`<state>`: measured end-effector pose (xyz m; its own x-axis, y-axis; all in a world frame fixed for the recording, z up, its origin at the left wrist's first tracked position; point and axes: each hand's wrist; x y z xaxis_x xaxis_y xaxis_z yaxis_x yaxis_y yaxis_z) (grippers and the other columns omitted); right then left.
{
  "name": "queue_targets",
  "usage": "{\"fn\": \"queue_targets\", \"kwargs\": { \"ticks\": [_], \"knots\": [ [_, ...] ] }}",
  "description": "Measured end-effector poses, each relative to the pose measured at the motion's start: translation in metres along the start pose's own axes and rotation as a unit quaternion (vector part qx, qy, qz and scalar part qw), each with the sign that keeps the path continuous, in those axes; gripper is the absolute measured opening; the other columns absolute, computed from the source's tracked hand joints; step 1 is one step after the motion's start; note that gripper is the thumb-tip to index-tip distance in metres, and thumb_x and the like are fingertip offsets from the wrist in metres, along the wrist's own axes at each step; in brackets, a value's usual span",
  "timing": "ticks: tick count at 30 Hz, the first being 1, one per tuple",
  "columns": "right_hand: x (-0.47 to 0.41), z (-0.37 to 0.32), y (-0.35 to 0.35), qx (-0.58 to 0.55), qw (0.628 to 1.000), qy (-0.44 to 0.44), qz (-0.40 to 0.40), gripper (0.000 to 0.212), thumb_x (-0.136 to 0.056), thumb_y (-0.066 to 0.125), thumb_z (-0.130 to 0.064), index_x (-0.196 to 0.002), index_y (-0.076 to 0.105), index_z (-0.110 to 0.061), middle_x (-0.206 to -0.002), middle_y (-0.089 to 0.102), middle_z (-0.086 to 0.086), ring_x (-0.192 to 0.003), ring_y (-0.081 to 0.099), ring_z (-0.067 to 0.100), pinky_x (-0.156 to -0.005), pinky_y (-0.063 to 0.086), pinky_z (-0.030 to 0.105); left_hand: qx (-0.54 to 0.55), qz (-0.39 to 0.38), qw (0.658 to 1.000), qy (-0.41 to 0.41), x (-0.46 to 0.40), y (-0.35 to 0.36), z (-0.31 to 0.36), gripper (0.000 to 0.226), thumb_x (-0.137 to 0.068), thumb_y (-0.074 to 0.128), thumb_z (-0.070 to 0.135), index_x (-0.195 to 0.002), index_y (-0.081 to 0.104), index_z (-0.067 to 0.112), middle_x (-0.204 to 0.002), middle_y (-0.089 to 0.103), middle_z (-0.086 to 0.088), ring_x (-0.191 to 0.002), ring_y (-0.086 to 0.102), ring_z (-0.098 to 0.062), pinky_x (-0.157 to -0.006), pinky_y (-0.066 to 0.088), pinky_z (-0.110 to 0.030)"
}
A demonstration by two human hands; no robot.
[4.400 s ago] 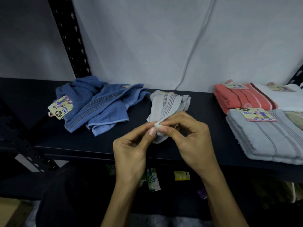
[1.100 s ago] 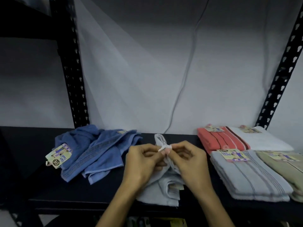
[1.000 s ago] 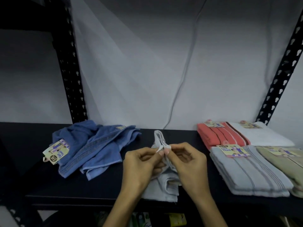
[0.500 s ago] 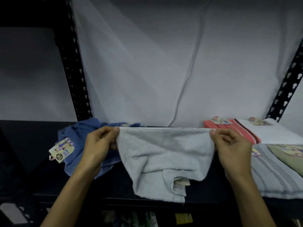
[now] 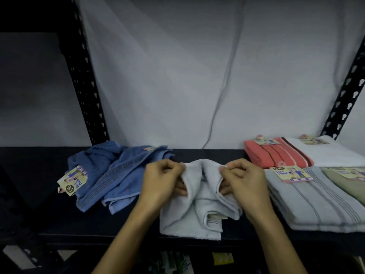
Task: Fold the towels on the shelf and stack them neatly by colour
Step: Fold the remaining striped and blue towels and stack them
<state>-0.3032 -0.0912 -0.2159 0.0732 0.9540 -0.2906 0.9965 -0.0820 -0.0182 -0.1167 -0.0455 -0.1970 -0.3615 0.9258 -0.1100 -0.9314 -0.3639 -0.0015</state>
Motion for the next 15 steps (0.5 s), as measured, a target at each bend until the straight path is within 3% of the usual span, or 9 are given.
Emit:
{"fn": "queue_targets", "kwargs": {
  "ticks": [4,8,12,15],
  "knots": [
    [0.022,-0.007,0.014,0.008,0.999,-0.047,-0.007,0.013,-0.086,0.077,-0.008,-0.081,0.065,-0.008,-0.065,0.069,0.009,-0.054,0.065,0.023,-0.054,0.058,0.040,-0.126,0.007,0.987,0.096,0.023,0.025,-0.006,0.016,-0.094,0.069,0.025,-0.080,0.073,0.019,-0.066,0.073,0.004,-0.061,0.071,-0.012,-0.061,0.060,-0.036],
    [0.035,-0.016,0.016,0.023,0.997,-0.079,0.003,0.014,-0.085,0.078,-0.013,-0.079,0.065,-0.013,-0.068,0.069,0.003,-0.059,0.067,0.020,-0.057,0.058,0.039,-0.108,0.069,0.981,0.147,0.041,0.039,-0.002,0.011,-0.094,0.070,0.026,-0.084,0.074,0.028,-0.076,0.075,0.017,-0.074,0.071,0.002,-0.064,0.055,-0.017],
    [0.038,-0.020,0.014,0.022,0.994,-0.087,0.068,0.016,-0.084,0.077,-0.013,-0.076,0.064,-0.017,-0.067,0.067,0.001,-0.059,0.066,0.022,-0.058,0.058,0.050,0.022,0.136,0.986,0.098,0.045,0.047,-0.006,0.011,-0.093,0.072,0.026,-0.084,0.076,0.023,-0.075,0.076,0.003,-0.074,0.074,-0.013,-0.074,0.062,-0.044],
    [0.041,-0.024,0.015,0.008,0.996,-0.079,0.045,0.014,-0.085,0.078,-0.012,-0.078,0.066,-0.014,-0.068,0.069,0.003,-0.062,0.069,0.024,-0.061,0.059,0.052,0.114,0.125,0.983,0.065,0.048,0.053,-0.006,0.007,-0.092,0.074,0.021,-0.087,0.078,0.018,-0.077,0.077,-0.005,-0.078,0.076,-0.025,-0.079,0.062,-0.049]
  ]
}}
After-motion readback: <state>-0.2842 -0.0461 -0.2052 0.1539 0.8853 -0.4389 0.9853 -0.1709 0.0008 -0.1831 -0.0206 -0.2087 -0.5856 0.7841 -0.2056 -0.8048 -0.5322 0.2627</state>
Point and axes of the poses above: each hand's wrist, its own x-axis away from the middle knuckle, its own y-axis out of the palm, z = x × y
